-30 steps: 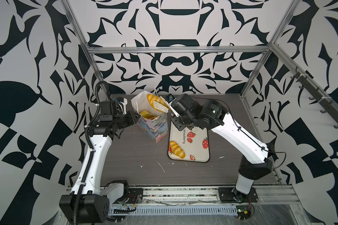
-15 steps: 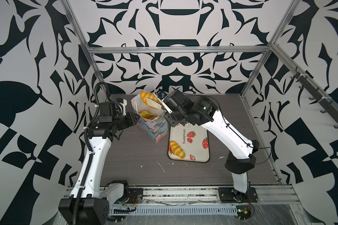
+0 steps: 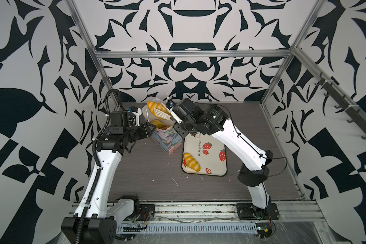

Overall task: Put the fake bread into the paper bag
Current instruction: 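Carry the croissant with the right tongs over the bag opening, then lower the croissant into the bag and open the right tongs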

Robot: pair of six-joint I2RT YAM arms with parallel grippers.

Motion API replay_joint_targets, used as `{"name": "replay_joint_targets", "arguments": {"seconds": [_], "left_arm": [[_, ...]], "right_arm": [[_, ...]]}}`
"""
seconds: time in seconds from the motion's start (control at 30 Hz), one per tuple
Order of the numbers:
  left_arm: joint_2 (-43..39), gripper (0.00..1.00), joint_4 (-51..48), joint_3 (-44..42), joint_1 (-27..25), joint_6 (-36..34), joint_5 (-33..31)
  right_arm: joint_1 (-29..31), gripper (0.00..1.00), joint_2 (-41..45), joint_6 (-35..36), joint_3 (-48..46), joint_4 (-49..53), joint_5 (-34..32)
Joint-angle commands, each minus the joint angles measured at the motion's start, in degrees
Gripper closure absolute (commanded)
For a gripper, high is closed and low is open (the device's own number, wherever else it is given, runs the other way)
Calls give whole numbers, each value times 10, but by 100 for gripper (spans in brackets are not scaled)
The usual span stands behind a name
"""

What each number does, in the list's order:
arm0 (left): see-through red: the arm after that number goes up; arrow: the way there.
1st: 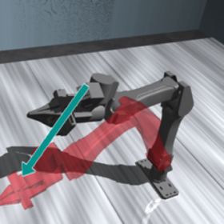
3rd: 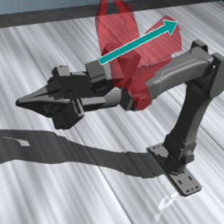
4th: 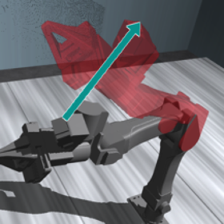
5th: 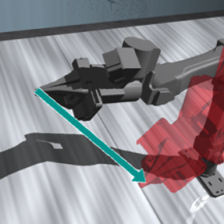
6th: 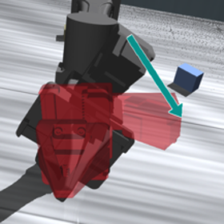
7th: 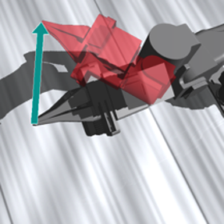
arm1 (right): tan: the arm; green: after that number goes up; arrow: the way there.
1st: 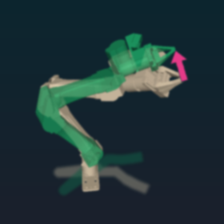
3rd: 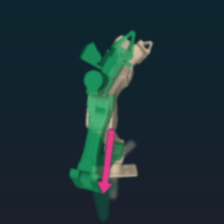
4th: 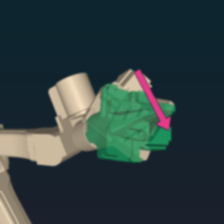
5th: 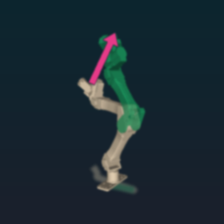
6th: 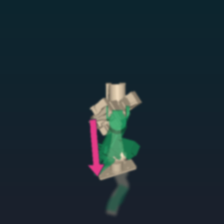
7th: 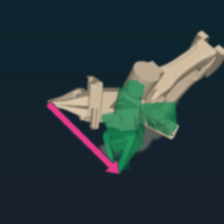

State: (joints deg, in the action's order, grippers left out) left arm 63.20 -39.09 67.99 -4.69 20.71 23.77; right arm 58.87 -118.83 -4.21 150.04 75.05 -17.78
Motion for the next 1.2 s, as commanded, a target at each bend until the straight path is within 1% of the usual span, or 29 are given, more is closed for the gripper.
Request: {"name": "replay_joint_targets", "arguments": {"seconds": [0.0, 0.27, 0.4, 0.57, 0.63, 0.73, 1.0, 1.17], "left_arm": [[6, 57, -14, 5, -7, -9, -9], [24, 57, -7, 18, -14, -12, -33], [34, 57, -5, 22, -16, -15, -34], [36, 62, -5, 21, -17, -16, -43], [34, 65, -5, 20, -17, -16, -44], [31, 66, -3, 18, -17, -16, -45], [28, 66, -2, 16, -17, -16, -45], [27, 65, -1, 13, -17, -16, -46]], "right_arm": [[1, 68, 11, 0, 25, -38, 0], [-7, 68, 0, -8, 22, -39, 1], [-10, 65, -1, -12, 12, -39, 0], [-13, 64, 2, -17, 4, -39, 0], [-15, 63, 4, -18, -16, -39, 0], [-17, 62, 7, -20, -21, -39, 0], [-17, 59, 11, -20, -24, -39, -1], [-17, 55, 15, -20, -25, -39, -4]]}}
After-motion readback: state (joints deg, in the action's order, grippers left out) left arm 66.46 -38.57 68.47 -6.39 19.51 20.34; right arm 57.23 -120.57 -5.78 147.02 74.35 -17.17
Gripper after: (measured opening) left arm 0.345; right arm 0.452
